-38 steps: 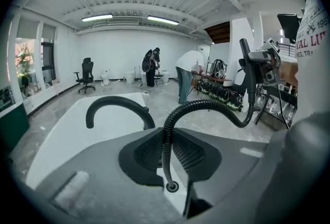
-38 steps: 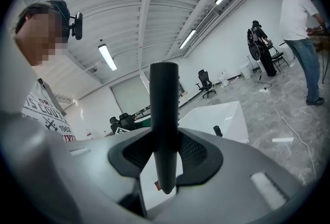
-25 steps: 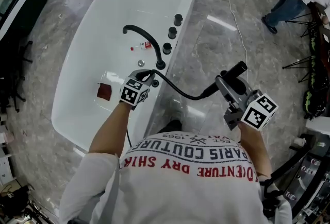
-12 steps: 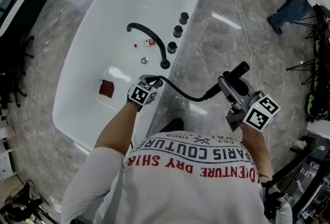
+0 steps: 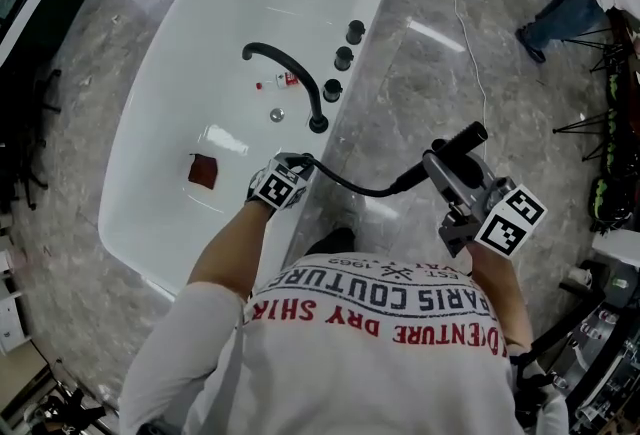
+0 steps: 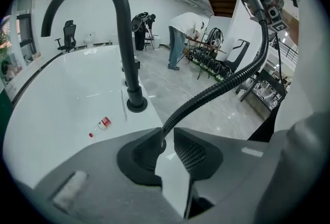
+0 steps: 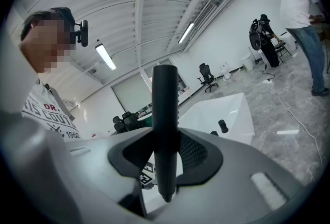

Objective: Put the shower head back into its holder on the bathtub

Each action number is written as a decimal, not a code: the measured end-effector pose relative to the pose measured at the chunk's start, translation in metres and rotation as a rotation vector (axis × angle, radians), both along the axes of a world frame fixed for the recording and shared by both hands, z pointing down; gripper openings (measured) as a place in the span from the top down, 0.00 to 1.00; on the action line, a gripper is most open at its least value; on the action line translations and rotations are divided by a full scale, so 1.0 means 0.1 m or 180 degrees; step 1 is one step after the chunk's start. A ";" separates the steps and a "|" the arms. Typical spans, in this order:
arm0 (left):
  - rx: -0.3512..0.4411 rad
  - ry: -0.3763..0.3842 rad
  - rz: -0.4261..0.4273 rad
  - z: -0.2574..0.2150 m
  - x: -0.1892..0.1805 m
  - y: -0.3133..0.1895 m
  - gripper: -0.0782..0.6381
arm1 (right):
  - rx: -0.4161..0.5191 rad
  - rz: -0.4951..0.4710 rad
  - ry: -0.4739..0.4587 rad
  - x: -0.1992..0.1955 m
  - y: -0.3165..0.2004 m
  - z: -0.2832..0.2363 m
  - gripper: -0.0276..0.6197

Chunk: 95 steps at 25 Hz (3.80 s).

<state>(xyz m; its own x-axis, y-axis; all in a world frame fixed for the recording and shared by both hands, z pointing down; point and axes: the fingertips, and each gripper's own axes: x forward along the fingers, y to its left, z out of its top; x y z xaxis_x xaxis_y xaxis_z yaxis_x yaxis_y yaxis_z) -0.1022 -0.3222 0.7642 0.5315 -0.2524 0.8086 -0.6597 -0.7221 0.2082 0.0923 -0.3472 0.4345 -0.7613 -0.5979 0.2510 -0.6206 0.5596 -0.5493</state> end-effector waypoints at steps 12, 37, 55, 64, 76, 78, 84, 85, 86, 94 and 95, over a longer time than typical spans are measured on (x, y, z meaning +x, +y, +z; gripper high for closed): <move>0.0215 0.0303 -0.0445 -0.36 -0.20 -0.05 0.88 | -0.0133 -0.0230 0.0024 -0.36 -0.07 0.25 0.75; 0.0625 0.1223 -0.0971 -2.14 -0.41 0.56 0.89 | 0.0328 -0.1149 0.0701 -1.87 -0.18 1.03 0.75; 0.0653 0.1389 -0.1336 -2.18 -0.78 0.96 0.89 | 0.0123 -0.1228 0.1444 -2.21 -0.19 2.33 0.75; 0.0610 0.1333 -0.1298 -2.04 -0.78 0.96 0.89 | 0.0261 -0.1498 0.1731 -2.28 -0.03 2.70 0.75; 0.0481 0.1322 -0.1315 -1.92 -0.73 1.05 0.89 | 0.0132 -0.1916 0.2063 -2.41 0.17 3.03 0.65; 0.0505 0.1330 -0.1316 -1.91 -0.72 1.06 0.89 | 0.0193 -0.1904 0.2069 -2.37 0.21 2.99 0.62; 0.0575 0.1388 -0.1230 -2.01 -0.58 1.07 0.89 | 0.0231 -0.1590 0.1811 -2.01 0.25 2.54 0.61; 0.0596 0.1408 -0.1206 -2.03 -0.55 1.08 0.89 | 0.0245 -0.1533 0.1738 -1.94 0.28 2.41 0.63; 0.0614 0.1426 -0.1180 -2.05 -0.50 1.08 0.89 | 0.0285 -0.1463 0.1669 -1.87 0.31 2.27 0.67; 0.0907 0.1481 -0.0796 -2.51 0.11 1.42 0.89 | 0.0340 -0.1429 0.0649 -1.47 1.24 0.94 0.95; 0.0959 0.1494 -0.0724 -2.61 0.18 1.51 0.89 | 0.0326 -0.1472 0.0506 -1.42 1.42 0.78 0.95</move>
